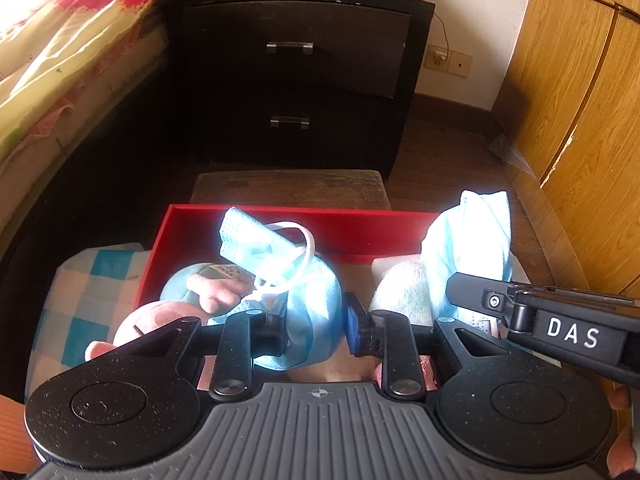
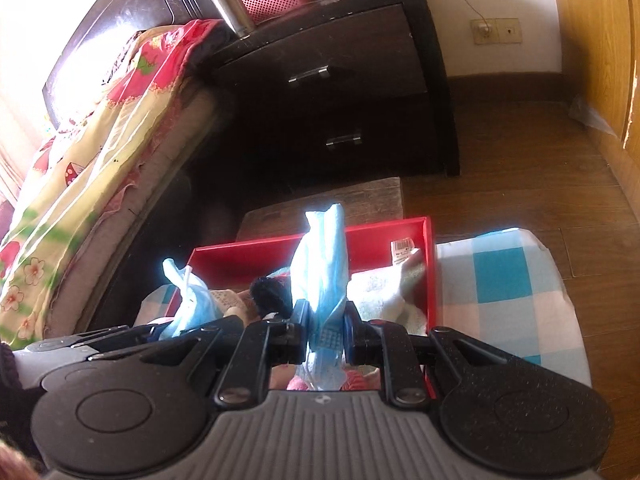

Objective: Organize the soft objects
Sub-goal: 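Open the left tool over the box while the right tool releases its mask inside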

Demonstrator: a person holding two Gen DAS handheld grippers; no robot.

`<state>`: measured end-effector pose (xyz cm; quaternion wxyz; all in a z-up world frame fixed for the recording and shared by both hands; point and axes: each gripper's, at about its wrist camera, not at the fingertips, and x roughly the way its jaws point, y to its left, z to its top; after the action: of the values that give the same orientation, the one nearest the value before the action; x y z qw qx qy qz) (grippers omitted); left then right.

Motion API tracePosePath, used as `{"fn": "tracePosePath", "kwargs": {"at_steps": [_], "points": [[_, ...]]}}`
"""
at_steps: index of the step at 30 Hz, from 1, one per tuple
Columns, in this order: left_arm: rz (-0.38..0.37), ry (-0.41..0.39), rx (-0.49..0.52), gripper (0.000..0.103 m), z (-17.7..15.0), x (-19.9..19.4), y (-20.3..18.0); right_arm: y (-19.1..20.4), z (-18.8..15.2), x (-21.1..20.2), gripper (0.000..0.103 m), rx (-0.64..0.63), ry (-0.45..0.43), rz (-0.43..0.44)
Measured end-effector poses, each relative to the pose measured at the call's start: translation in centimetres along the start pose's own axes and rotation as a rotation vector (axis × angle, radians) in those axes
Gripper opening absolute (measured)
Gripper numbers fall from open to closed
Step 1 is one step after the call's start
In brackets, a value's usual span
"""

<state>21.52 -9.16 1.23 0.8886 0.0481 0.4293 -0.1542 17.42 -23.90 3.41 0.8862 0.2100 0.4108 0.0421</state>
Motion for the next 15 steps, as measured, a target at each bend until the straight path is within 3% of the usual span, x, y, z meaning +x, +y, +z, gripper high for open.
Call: {"fn": "tracePosePath", "kwargs": {"at_steps": [15], "points": [[0.008,-0.029,-0.021,0.035,0.4,0.5,0.2,0.3,-0.3,1.8,0.0,-0.029,-0.035,-0.038]]}}
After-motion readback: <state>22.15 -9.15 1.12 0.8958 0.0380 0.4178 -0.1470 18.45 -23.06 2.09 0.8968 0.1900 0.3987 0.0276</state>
